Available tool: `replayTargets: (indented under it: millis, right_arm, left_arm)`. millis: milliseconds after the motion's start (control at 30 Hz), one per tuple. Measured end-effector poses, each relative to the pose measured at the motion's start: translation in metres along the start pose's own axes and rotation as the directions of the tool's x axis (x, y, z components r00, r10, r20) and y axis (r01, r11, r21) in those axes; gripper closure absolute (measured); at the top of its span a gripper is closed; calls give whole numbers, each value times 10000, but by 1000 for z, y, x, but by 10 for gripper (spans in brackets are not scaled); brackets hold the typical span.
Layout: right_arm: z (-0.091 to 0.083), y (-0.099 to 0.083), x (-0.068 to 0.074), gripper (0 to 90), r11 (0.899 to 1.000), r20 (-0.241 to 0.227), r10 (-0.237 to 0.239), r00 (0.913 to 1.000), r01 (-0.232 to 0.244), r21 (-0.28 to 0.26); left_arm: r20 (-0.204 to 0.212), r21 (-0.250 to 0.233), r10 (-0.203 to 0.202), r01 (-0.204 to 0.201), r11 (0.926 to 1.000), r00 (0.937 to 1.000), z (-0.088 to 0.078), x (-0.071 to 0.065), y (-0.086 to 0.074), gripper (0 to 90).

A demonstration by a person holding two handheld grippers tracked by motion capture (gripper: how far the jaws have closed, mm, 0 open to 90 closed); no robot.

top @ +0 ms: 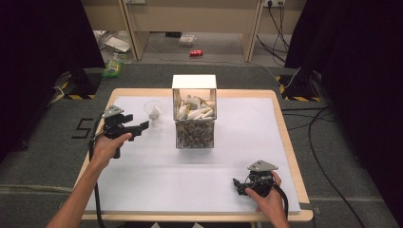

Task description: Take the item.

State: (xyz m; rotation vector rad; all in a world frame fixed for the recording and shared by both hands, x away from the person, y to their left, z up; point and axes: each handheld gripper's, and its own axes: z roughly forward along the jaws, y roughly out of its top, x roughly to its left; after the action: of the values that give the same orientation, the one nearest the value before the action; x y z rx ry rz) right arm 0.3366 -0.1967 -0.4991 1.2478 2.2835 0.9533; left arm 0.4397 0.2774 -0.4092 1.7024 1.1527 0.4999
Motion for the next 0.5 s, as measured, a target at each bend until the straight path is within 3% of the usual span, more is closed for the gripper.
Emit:
replayTargets:
  millis: [500]
  right_arm:
    - [0, 0, 0, 68, 10000, 3, -5, 10000, 5, -4]
  left_arm:
    - [7, -41, 177, -177, 9998, 9998, -5, -9, -18, 189]
